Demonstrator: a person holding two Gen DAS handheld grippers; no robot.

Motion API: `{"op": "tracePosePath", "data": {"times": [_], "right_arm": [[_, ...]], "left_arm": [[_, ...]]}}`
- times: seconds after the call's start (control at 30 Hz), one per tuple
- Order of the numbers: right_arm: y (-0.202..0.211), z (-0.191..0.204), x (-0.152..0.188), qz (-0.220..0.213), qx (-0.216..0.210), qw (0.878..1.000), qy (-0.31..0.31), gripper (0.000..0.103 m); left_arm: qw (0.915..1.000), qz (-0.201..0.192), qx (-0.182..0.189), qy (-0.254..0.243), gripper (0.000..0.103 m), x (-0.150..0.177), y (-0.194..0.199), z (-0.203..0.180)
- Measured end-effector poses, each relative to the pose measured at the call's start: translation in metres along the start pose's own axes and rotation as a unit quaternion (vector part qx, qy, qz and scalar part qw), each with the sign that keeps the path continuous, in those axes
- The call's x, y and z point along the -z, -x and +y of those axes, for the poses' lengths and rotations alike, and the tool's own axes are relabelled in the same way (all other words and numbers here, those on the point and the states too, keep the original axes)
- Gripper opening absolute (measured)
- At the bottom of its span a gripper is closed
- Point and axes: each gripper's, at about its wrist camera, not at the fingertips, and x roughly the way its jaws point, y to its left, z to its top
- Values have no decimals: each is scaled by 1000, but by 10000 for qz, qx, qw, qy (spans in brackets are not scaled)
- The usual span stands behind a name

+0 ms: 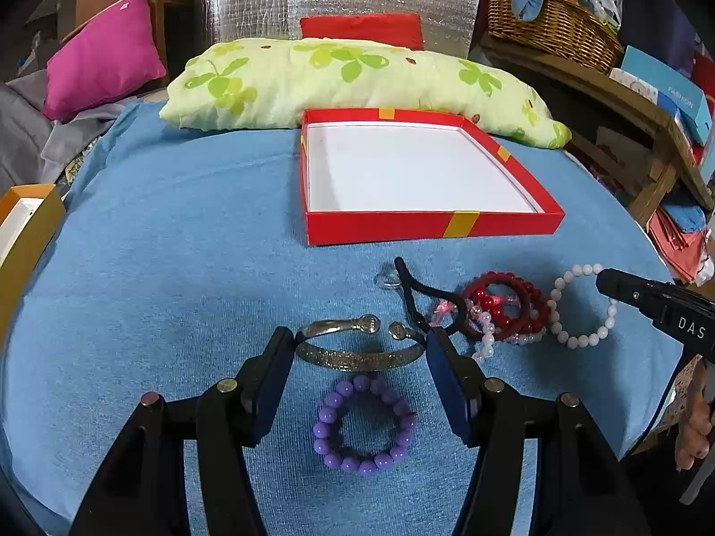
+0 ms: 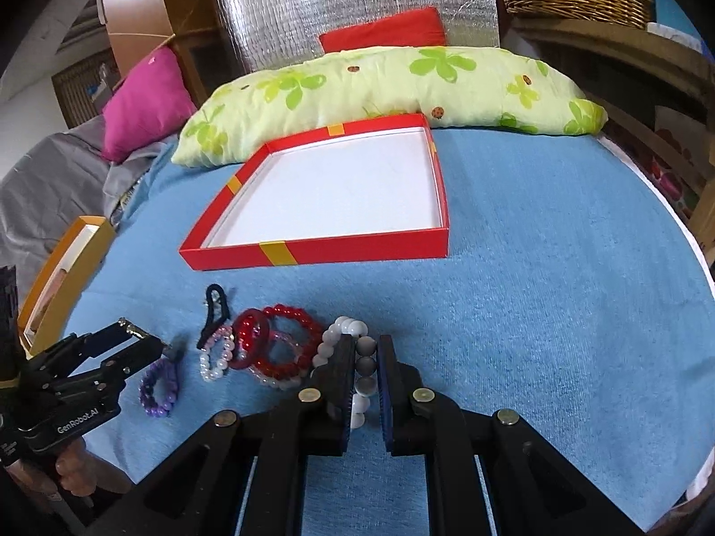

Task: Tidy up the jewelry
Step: 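Grasp the silver bangle with the left gripper while the right gripper lifts the white bracelet, then carry both pieces over the red tray and open both grippers to drop them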

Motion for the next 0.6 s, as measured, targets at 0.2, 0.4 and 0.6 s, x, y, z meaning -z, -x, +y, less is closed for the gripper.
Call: {"op": "tracePosePath", "data": {"times": [0.2,0.4,0.6], "right_arm": [[4,-2,-5,-131,-168,9997,-135,11],[7,0,-11,-241,-264,9992,-157,11],[10,1,-28,-460,-491,9973,-287,11]], "left_arm": [[10000,-52,78,8,63,-3,3,-4],[9995,-162,256,20,63,-10,8,-10],[9987,-365,344,20,63,-31,14,-15]]}}
